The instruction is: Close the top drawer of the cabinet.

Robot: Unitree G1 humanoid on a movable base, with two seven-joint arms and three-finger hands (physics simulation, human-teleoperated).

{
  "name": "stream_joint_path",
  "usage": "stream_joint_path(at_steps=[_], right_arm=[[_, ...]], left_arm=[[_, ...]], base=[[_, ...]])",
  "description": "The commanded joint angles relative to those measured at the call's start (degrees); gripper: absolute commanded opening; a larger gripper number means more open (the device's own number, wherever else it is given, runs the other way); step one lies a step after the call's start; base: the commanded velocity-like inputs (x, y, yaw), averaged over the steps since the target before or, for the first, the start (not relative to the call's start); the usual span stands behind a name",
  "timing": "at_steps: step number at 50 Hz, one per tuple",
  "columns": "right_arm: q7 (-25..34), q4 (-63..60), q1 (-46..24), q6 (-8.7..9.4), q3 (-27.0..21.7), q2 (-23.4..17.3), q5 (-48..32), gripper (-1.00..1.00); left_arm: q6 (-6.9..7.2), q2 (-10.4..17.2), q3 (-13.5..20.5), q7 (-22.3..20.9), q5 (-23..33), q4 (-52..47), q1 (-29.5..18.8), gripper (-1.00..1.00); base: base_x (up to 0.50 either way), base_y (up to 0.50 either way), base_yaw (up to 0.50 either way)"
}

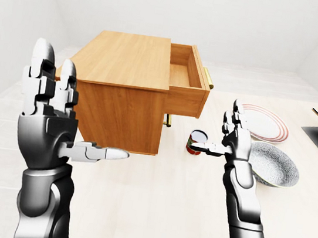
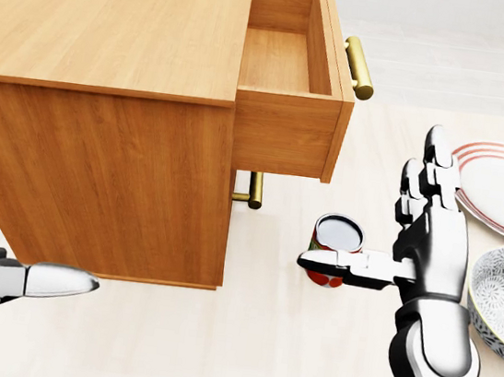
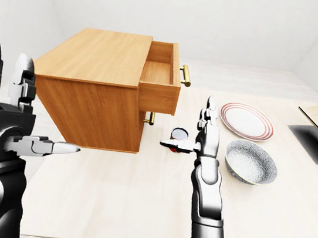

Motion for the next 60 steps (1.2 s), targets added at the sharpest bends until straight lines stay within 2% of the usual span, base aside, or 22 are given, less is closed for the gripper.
stream_joint_path(at_steps=[1,6,7,14,18,19,22,32,34,41,51,53,54,55,60], right_arm=[[-0.1,0.5,-0.3,0.00,0.3,-0.1,-0.3,1.00],[-0.1,0.5,-0.3,0.00,0.3,-0.1,-0.3,1.00],[1.0,2.3,-0.4,0.00,1.0,-0.4,-1.0,1.00],[1.2,7.0,-3.2,0.00,0.6,-0.6,-1.8,1.00],[1.2,7.9,-4.9,0.00,0.6,-0.9,-2.0,1.00],[0.8,9.2,-7.3,0.00,0.5,-0.9,-2.0,1.00],[0.4,9.4,-8.7,0.00,0.7,-1.1,-2.1,1.00],[0.3,10.1,-9.2,0.00,0.5,-1.4,-2.1,1.00],[0.3,11.2,-12.0,0.00,0.9,-1.7,-2.3,1.00],[0.2,13.7,-13.9,0.00,1.3,-1.4,-2.7,1.00],[0.7,25.3,-19.1,0.00,2.1,-0.5,-2.7,1.00],[0.8,27.9,-19.9,-1.22,2.2,-0.3,-2.7,1.00],[0.8,28.0,-19.9,-1.27,2.2,-0.4,-2.7,1.00],[0.9,29.8,-20.4,-2.43,2.1,-0.2,-2.6,1.00],[1.0,31.2,-20.8,-3.29,2.3,-0.2,-2.6,1.00]], left_arm=[[0.00,0.1,0.1,0.3,-0.2,-0.5,-0.8,1.00],[0.00,0.2,0.0,0.3,-0.3,-0.5,-0.8,1.00],[0.00,0.8,-0.3,1.0,1.5,-0.4,-0.9,1.00],[0.00,0.4,0.5,0.8,0.6,-0.7,-0.8,1.00],[0.00,0.5,0.2,0.9,1.0,-1.0,-0.6,1.00],[0.00,0.9,-0.8,0.1,1.2,-1.0,-0.3,1.00],[0.00,0.5,0.2,0.3,0.9,-1.2,-0.5,1.00],[0.00,0.4,0.2,0.2,1.0,-1.0,-0.4,1.00],[0.00,0.2,0.3,0.5,1.1,-1.2,-0.3,1.00],[0.00,0.2,0.4,0.6,1.2,-1.0,-0.2,1.00],[0.00,0.2,0.4,0.7,1.0,-0.9,-0.2,1.00],[0.00,0.2,0.5,0.7,1.0,-0.8,-0.2,1.00],[0.00,0.2,0.5,0.7,1.0,-0.8,-0.2,1.00],[0.00,0.2,0.4,0.7,1.0,-0.8,-0.2,1.00],[0.00,0.2,0.5,0.7,0.9,-0.9,-0.3,1.00]], base=[[0.00,0.00,0.00],[0.00,0.00,0.00],[0.00,0.00,0.00],[0.00,0.00,0.00],[0.00,0.00,0.00],[0.00,0.00,0.00],[0.00,0.00,0.00],[0.00,0.00,0.00],[0.00,0.00,0.00],[0.00,0.00,0.00],[0.00,0.00,0.00],[0.00,0.00,0.00],[0.00,0.00,0.00],[0.00,0.00,0.00],[0.00,0.00,0.00]])
